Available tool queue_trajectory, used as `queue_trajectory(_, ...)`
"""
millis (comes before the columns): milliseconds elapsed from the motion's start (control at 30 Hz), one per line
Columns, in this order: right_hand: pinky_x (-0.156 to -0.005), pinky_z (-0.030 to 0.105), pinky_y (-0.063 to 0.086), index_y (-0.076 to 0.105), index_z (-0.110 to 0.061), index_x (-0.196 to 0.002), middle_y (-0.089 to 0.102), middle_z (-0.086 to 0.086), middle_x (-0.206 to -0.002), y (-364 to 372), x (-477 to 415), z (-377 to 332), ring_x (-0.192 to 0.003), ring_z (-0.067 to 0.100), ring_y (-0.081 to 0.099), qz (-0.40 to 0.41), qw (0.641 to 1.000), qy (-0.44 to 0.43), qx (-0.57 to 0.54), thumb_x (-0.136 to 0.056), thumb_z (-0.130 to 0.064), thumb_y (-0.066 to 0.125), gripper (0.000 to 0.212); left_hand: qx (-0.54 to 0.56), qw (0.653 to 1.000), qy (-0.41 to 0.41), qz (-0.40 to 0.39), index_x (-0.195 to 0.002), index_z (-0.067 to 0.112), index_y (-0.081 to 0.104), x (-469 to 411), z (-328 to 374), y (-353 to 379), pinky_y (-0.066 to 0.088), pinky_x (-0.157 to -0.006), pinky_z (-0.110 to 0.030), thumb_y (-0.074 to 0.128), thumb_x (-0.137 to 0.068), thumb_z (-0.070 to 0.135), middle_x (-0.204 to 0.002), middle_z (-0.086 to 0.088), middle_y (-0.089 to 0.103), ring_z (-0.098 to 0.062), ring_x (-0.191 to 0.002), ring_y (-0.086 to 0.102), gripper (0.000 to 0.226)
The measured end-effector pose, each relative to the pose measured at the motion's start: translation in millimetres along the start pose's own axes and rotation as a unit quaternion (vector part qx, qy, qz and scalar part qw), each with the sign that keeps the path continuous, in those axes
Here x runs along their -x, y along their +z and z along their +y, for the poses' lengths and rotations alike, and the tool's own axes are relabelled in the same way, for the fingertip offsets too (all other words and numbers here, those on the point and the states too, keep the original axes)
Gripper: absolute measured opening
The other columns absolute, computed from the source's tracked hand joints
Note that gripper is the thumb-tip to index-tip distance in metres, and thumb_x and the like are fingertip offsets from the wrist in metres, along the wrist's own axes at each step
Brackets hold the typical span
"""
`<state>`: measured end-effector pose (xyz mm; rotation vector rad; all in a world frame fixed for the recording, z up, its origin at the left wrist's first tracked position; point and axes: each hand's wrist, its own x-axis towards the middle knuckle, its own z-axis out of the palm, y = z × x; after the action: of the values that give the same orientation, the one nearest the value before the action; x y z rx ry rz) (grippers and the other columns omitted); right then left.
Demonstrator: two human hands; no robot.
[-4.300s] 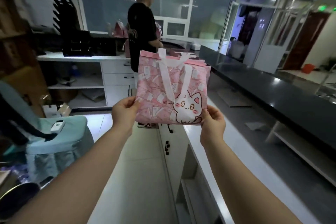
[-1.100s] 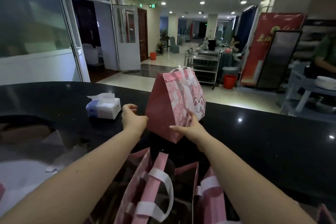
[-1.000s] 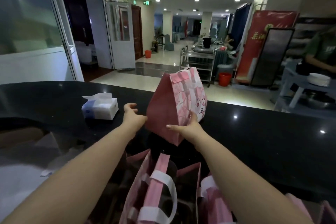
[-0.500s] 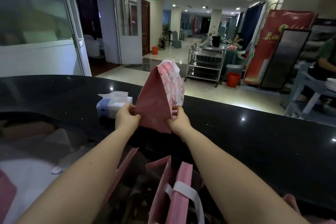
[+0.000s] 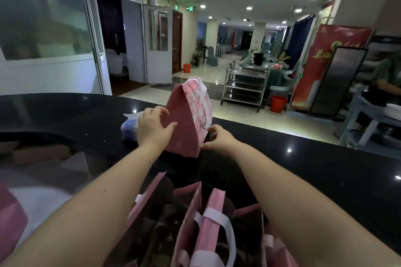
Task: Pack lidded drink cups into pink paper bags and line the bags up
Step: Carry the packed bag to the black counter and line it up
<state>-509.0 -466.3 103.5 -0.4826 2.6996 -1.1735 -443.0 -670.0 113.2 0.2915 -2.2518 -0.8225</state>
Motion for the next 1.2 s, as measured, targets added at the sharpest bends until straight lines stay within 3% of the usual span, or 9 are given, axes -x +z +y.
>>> queue_trajectory(167,-0.081,0.023,0.043,0.056,-0.022,-0.126,0.054,0.003,-0.128,-60.3,61.9,-6.2,-0.109,0.013,0.052,0.015,0.996,-0.041,0.075,-0.074,-0.022,0.082,0.058,-0.083,0.983,0.126,-0.103,-0.103,0.032,0.063,31.0,66.5,1.5,0.045,-0.087,-0.04,0.071,-0.081,0.044,-0.11,0.002,0.059,-0.024,-0.107,0.051,0.027)
queue_trajectory(267,-0.071,0.017,0.043,0.055,-0.024,-0.127,0.054,0.002,-0.129,-93.9,115.6,7.1,-0.102,0.009,0.048,0.043,0.993,-0.041,0.099,-0.078,-0.02,0.079,0.055,-0.131,0.959,0.18,-0.174,-0.122,0.035,0.057,61.6,117.6,14.7,0.041,-0.095,-0.043,0.066,-0.084,0.048,-0.125,0.002,0.055,-0.024,-0.119,0.047,0.041)
queue_trajectory(367,-0.082,0.023,0.041,0.054,-0.024,-0.128,0.054,0.001,-0.13,-140.2,180.1,31.0,-0.112,0.014,0.051,0.087,0.983,-0.025,0.159,-0.079,-0.019,0.077,0.054,-0.136,0.941,0.24,-0.196,-0.129,0.033,0.052,97.4,177.8,30.8,0.04,-0.102,-0.047,0.065,-0.086,0.046,-0.131,-0.002,0.053,-0.025,-0.125,0.044,0.047)
queue_trajectory(467,-0.09,0.029,0.044,0.054,-0.026,-0.127,0.054,0.001,-0.13,-197.8,258.5,63.4,-0.118,0.019,0.052,0.142,0.97,0.023,0.195,-0.079,-0.022,0.078,0.054,-0.143,0.919,0.29,-0.225,-0.133,0.035,0.048,139.1,249.6,46.6,0.041,-0.1,-0.049,0.063,-0.086,0.05,-0.134,-0.003,0.05,-0.028,-0.126,0.041,0.051)
queue_trajectory(633,-0.082,0.028,0.047,0.056,-0.025,-0.125,0.056,-0.001,-0.127,-267.4,422.5,146.2,-0.114,0.019,0.055,0.211,0.948,0.125,0.202,-0.079,-0.024,0.077,0.05,-0.118,0.872,0.357,-0.315,-0.132,0.038,0.048,249.7,377.5,77.9,0.039,-0.094,-0.05,0.058,-0.085,0.058,-0.134,-0.004,0.049,-0.031,-0.125,0.041,0.052)
queue_trajectory(767,-0.091,0.033,0.05,0.058,-0.028,-0.122,0.058,-0.002,-0.125,-281.1,571.6,221.4,-0.114,0.018,0.056,0.26,0.922,0.222,0.181,-0.079,-0.021,0.072,0.046,-0.072,0.833,0.392,-0.383,-0.134,0.038,0.048,388.4,469.5,102.8,0.036,-0.099,-0.05,0.059,-0.088,0.051,-0.133,-0.003,0.049,-0.03,-0.125,0.041,0.049)
queue_trajectory(900,-0.085,0.03,0.052,0.056,-0.03,-0.123,0.057,-0.006,-0.126,-288.4,715.4,273.1,-0.109,0.015,0.056,0.301,0.89,0.304,0.158,-0.079,-0.023,0.068,0.046,-0.025,0.793,0.422,-0.44,-0.134,0.036,0.048,530.5,546.8,111.7,0.034,-0.1,-0.047,0.058,-0.088,0.038,-0.129,-0.004,0.049,-0.029,-0.121,0.041,0.048)
queue_trajectory(1067,-0.091,0.035,0.05,0.054,-0.032,-0.126,0.054,-0.005,-0.127,-294.3,845.1,298.4,-0.112,0.018,0.053,0.331,0.857,0.363,0.159,-0.084,-0.026,0.066,0.044,-0.004,0.757,0.475,-0.448,-0.128,0.029,0.051,655.8,602.2,98.2,0.033,-0.1,-0.047,0.051,-0.087,0.022,-0.124,-0.005,0.05,-0.03,-0.117,0.043,0.042)
queue_trajectory(1200,-0.094,0.04,0.05,0.054,-0.031,-0.126,0.054,-0.002,-0.129,-293.5,873.8,303.6,-0.11,0.02,0.055,0.33,0.855,0.362,0.168,-0.086,-0.024,0.065,0.042,-0.009,0.754,0.508,-0.417,-0.13,0.027,0.05,693.8,604.0,90.1,0.033,-0.1,-0.048,0.052,-0.089,0.025,-0.127,-0.007,0.051,-0.031,-0.118,0.042,0.041)
